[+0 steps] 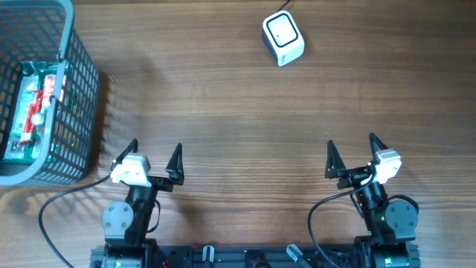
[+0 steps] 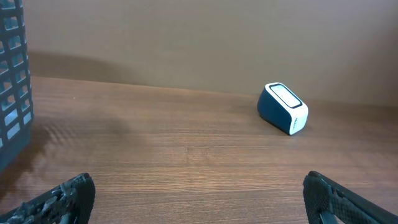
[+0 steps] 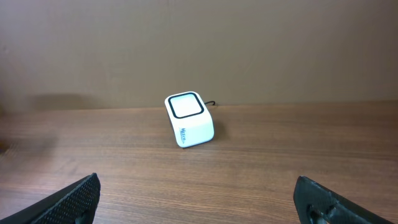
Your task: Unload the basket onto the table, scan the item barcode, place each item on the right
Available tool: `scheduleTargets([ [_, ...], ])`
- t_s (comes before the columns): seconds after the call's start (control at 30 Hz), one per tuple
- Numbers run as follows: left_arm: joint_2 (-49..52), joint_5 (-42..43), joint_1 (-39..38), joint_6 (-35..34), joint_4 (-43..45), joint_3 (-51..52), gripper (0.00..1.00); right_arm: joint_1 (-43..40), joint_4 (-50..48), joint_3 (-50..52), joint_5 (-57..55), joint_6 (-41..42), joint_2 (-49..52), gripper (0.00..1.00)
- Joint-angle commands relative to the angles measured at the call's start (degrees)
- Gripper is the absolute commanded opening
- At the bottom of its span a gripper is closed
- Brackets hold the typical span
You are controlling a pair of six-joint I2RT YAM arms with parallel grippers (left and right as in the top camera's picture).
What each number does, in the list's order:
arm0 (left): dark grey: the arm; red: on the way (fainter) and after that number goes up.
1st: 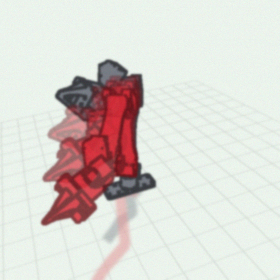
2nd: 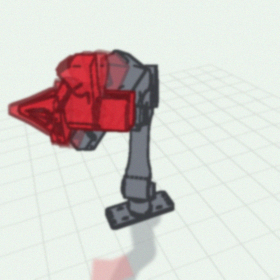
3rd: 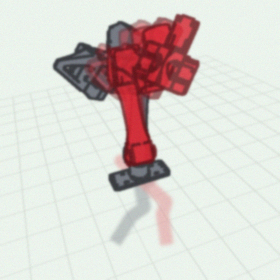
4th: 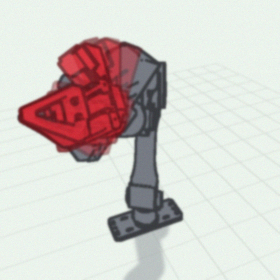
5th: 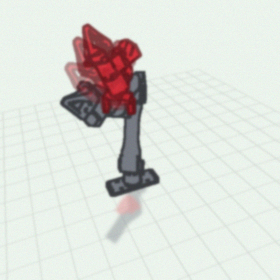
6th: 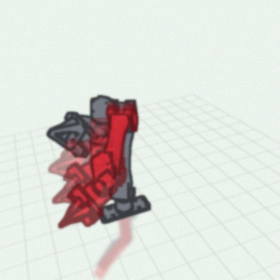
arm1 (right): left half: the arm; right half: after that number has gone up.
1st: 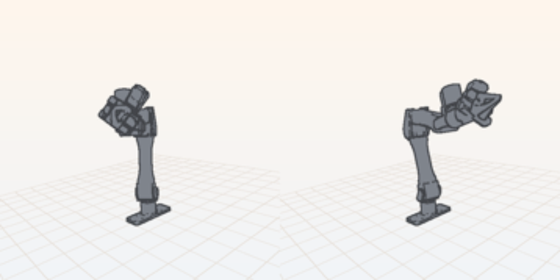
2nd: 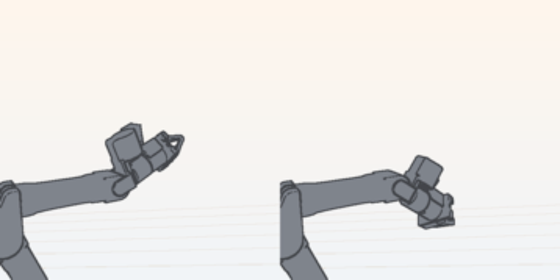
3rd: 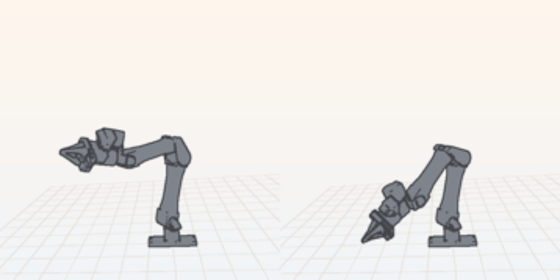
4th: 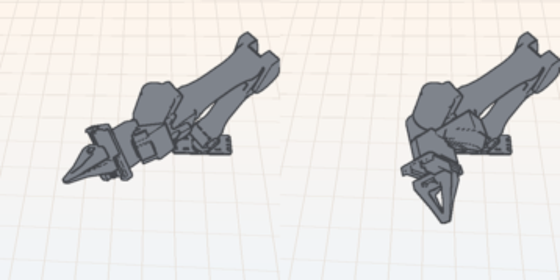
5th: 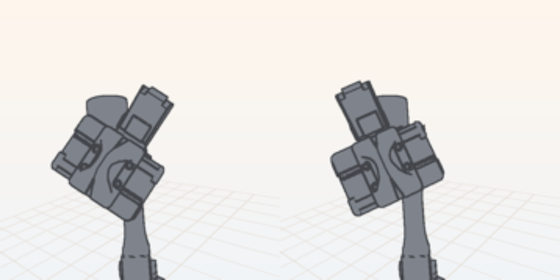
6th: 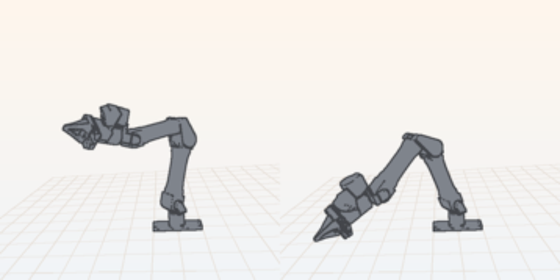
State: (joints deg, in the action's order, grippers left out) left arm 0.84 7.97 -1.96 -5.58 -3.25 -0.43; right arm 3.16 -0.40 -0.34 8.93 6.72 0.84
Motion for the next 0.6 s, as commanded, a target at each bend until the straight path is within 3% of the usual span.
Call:
scheduleTargets([
  [0.0,0.1,-0.5,0.0,1.1,-0.5,0.1,1.0,-0.2,-0.2,0.0,-0.5,-0.7,0.0,1.0],
  [0.37,0.1,-3.1,0.1,0.9,2.6,0.1,1.0,-0.2,-0.2,0.0,-0.5,-0.7,0.0,1.0],
  [0.57,0.1,-1.5,0.1,0.9,23.3,-3.2,1.0,-0.2,-0.2,0.0,-0.5,-0.7,0.0,1.0],
])
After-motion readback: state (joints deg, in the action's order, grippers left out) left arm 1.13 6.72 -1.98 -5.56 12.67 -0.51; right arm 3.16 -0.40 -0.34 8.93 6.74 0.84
